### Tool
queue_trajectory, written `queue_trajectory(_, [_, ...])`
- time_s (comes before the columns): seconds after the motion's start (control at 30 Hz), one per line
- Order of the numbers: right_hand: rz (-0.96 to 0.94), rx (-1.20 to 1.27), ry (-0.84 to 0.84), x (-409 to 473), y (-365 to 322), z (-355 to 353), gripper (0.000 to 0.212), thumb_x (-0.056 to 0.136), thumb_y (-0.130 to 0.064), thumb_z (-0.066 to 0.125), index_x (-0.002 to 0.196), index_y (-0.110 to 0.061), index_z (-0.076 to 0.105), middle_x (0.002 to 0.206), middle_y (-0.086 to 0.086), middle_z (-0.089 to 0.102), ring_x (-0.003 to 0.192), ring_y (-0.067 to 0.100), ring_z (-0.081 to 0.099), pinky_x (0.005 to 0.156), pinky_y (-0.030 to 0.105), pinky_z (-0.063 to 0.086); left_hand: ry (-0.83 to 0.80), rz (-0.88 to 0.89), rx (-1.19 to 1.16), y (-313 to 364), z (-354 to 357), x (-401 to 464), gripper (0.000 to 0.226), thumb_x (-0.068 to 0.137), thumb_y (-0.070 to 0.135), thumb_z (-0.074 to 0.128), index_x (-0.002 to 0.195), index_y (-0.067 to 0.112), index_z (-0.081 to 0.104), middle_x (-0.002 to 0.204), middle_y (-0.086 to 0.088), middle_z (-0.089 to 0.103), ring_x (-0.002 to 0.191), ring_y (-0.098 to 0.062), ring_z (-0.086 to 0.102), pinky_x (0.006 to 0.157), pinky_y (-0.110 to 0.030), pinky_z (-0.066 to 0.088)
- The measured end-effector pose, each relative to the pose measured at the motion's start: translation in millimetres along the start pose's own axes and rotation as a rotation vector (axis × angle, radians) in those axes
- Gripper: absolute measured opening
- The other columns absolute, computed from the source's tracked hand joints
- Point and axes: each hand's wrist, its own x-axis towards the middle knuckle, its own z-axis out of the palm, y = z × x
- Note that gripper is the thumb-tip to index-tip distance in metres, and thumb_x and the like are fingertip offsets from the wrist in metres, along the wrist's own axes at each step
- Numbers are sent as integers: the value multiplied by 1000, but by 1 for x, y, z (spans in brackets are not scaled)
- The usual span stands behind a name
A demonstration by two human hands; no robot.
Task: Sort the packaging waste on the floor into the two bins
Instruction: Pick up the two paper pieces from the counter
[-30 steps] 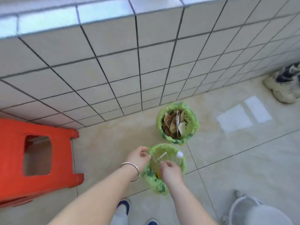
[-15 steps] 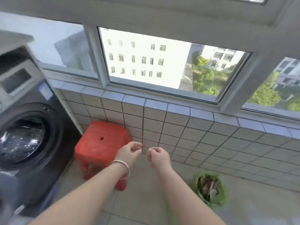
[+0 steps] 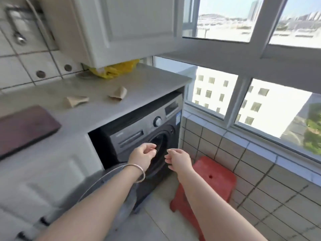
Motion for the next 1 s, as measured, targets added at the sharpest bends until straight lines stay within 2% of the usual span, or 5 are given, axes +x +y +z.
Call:
queue_trajectory(0.2, [-68,-108,-152,19,-42,103,11,91,-18,54,84,-18,63,72,0,64,69,15,59,59,24,46,141,69,184,-8,-102,34,18,87,16,58,102,22,67,94,8,66,88,-8,61,82,-16,42])
queue_trajectory(0.37, [-219,-290,-204,69,-92,154,22,85,-16,51,99,-12,67,68,0,63,64,19,57,58,28,44,252,121,308,4,-155,86,19,86,16,57,101,22,67,103,6,68,93,-10,63,84,-18,44])
queue_trajectory(0.6, [-516,-693,-280,145,-166,212,28,93,-23,46,117,-18,59,103,3,64,85,20,58,64,26,43,434,41,380,13,-218,163,22,85,15,55,103,22,67,107,6,67,96,-11,63,85,-18,42])
queue_trajectory(0.77, [-742,-807,-134,187,-166,235,24,89,-18,51,111,-20,61,123,3,52,115,23,45,80,27,38,562,-6,551,-2,-252,198,24,84,16,56,105,21,67,112,4,68,106,-18,61,87,-24,43])
queue_trajectory(1.0, [-869,-1181,-144,227,-183,260,62,79,-57,56,134,-32,41,140,-2,32,133,22,26,105,38,31,466,-74,1021,-14,-291,256,55,75,47,64,124,27,51,128,-4,52,123,-26,44,97,-35,40])
